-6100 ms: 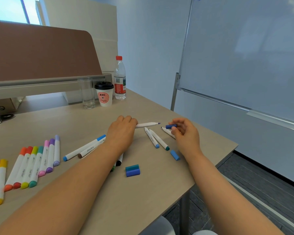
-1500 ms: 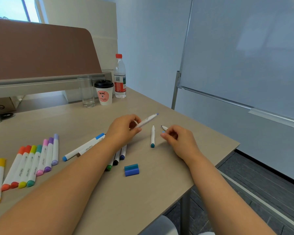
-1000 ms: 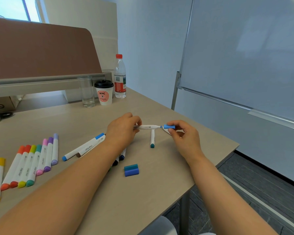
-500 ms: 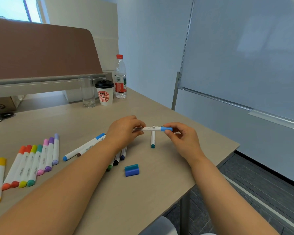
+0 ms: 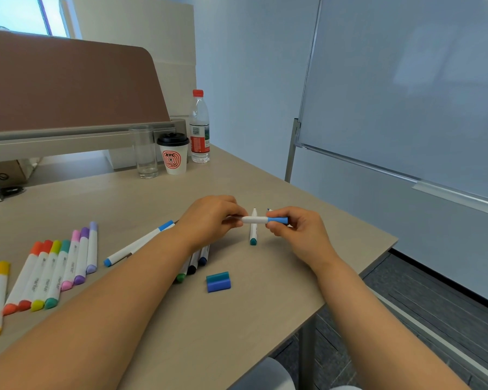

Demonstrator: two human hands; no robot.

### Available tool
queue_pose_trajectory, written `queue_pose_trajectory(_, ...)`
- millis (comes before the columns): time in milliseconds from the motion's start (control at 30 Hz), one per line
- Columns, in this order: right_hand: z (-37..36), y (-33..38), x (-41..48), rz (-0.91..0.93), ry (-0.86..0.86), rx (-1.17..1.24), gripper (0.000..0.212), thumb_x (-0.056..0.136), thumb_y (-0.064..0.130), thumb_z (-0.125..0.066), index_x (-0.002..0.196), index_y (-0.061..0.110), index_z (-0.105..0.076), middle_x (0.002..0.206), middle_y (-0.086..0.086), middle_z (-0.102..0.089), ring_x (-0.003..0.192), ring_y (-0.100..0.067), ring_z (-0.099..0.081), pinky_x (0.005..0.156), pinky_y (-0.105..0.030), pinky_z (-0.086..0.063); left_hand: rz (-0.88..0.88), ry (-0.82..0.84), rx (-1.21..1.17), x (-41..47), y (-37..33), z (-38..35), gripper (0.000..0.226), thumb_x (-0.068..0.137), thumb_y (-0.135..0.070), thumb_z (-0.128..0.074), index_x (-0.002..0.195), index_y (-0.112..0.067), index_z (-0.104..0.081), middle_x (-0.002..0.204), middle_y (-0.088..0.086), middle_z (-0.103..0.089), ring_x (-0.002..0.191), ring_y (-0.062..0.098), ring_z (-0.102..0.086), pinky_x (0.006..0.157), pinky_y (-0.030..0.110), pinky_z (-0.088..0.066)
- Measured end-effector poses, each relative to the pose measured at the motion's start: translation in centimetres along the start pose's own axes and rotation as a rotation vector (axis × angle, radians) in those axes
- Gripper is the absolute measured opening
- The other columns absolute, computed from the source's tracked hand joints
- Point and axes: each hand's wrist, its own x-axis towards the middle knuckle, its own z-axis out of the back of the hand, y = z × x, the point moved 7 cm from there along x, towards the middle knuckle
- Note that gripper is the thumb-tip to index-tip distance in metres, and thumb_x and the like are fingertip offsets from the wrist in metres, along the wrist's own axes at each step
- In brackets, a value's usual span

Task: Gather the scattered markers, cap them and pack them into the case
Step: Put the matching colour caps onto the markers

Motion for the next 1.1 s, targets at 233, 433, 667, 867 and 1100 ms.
queue_pose_trajectory(233,0.6,0.3,0.2,0.042,-0.099,-0.024,0.024,0.088,0.010,-0.062,0.094,0.033,-0.059,0.089,0.011,-0.063,0.078,-0.003,-0.058,0.071,-0.011,-0.048,0.038,0.030,0.009,0.5,-0.6,0.1,0.025,0.094,-0.030,-0.050,0.116,-0.020,-0.060,0.104,-0.001,-0.062,0.089,0.016,-0.055,0.080,0.032,-0.048)
queue_pose_trajectory(433,2.5,-2.4,0.6,-0.248,-0.237,-0.483,0.029,0.094,0.008,-0.045,0.116,0.019,-0.060,0.120,-0.001,-0.059,0.110,-0.019,-0.054,0.079,-0.021,-0.035,0.299,-0.032,0.086,0.6,1.5,0.9,0.031,0.094,-0.032,-0.048,0.123,-0.023,-0.049,0.103,0.001,-0.062,0.089,0.019,-0.057,0.072,0.032,-0.048)
queue_pose_trajectory(667,0.7,-3.7,1.2,-0.367,-0.017,-0.713,0.028,0.092,0.009,-0.048,0.114,0.020,-0.061,0.117,-0.007,-0.060,0.103,-0.025,-0.056,0.081,-0.028,-0.044,0.327,0.241,0.069,-0.1,2.5,-1.4,0.025,0.095,-0.026,-0.042,0.120,-0.028,-0.047,0.116,0.005,-0.056,0.092,0.018,-0.048,0.078,0.029,-0.042)
queue_pose_trajectory(867,0.5,-2.0,0.7,-0.272,-0.105,-0.292,0.021,0.094,0.010,-0.050,0.111,0.019,-0.060,0.112,0.000,-0.062,0.096,-0.011,-0.056,0.082,-0.020,-0.040,0.295,0.435,0.121,-0.9,2.3,-2.1,0.025,0.093,-0.028,-0.052,0.117,-0.023,-0.054,0.115,0.000,-0.056,0.090,0.013,-0.046,0.079,0.023,-0.039)
queue_pose_trajectory(1100,-0.8,-1.5,0.0,-0.475,0.005,0.429,0.020,0.095,-0.002,-0.045,0.095,0.016,-0.053,0.103,-0.012,-0.060,0.080,-0.017,-0.065,0.071,-0.031,-0.058,0.279,0.449,0.159,-1.3,3.0,-1.4,0.028,0.084,-0.028,-0.065,0.111,-0.022,-0.059,0.119,0.000,-0.056,0.106,0.017,-0.052,0.083,0.025,-0.040)
